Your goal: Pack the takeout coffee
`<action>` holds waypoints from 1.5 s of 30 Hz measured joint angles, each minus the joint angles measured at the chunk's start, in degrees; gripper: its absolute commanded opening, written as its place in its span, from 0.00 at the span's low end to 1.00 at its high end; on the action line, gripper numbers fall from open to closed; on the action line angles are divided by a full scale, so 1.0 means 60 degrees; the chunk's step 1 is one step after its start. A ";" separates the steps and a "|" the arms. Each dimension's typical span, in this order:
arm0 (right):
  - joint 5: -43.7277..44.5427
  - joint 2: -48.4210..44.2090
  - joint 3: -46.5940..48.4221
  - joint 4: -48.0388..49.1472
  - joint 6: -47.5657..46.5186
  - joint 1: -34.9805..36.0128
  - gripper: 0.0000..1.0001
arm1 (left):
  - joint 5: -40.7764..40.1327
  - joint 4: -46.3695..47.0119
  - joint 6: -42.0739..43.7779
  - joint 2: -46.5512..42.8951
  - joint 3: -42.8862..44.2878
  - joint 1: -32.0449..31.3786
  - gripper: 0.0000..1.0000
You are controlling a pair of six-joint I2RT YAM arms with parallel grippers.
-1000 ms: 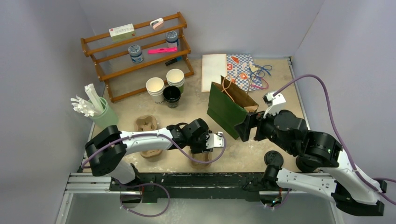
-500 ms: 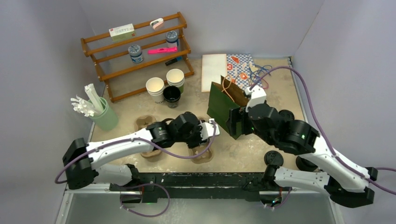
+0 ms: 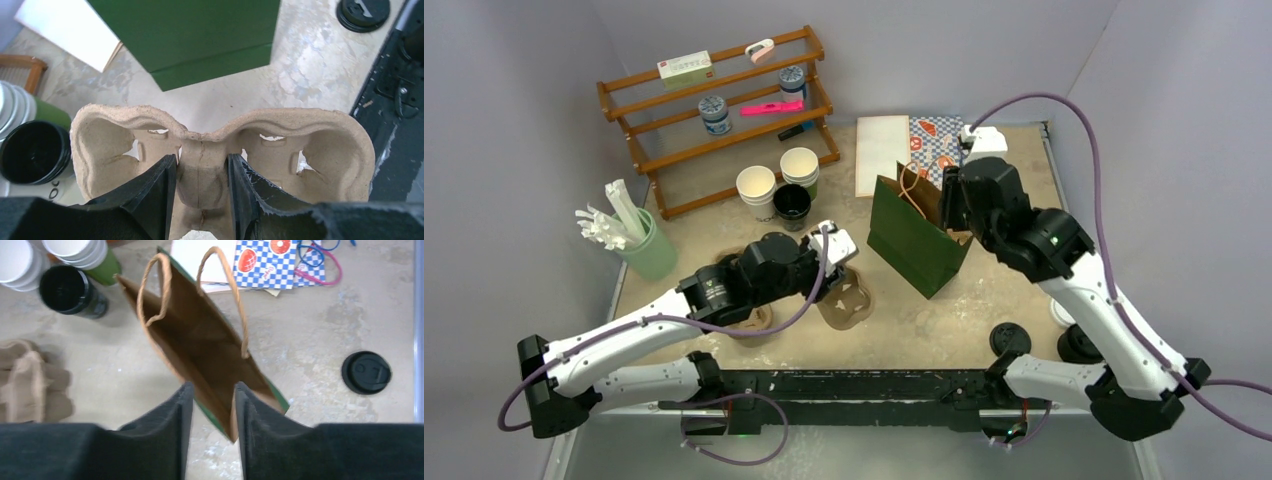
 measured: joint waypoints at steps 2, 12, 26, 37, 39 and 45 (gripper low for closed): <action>-0.0233 0.0393 0.0117 0.0106 -0.0098 -0.0448 0.21 | -0.0051 -0.0109 -0.0098 -0.0007 0.0182 0.0277 0.30; -0.1242 0.1315 -0.0066 0.0328 -0.0025 -0.1206 0.07 | 0.1016 0.0025 -0.0208 0.1013 0.2827 0.1402 0.27; -0.3657 0.0554 -0.2459 0.1515 0.0452 -0.1781 0.23 | 0.3417 0.2940 -0.1213 0.3843 0.5603 0.1399 0.26; -0.5162 0.0018 -0.2918 0.2284 0.0900 -0.2586 0.24 | 0.4597 0.5905 -0.2994 0.4929 0.5045 0.1676 0.25; -0.5453 0.0004 -0.3060 0.2437 0.0991 -0.2732 0.24 | 0.4652 0.6462 -0.3457 0.4860 0.4499 0.1836 0.24; -0.5727 -0.0219 -0.3107 0.2652 0.1260 -0.3082 0.24 | 0.4867 0.8178 -0.5158 0.4958 0.3027 0.2437 0.23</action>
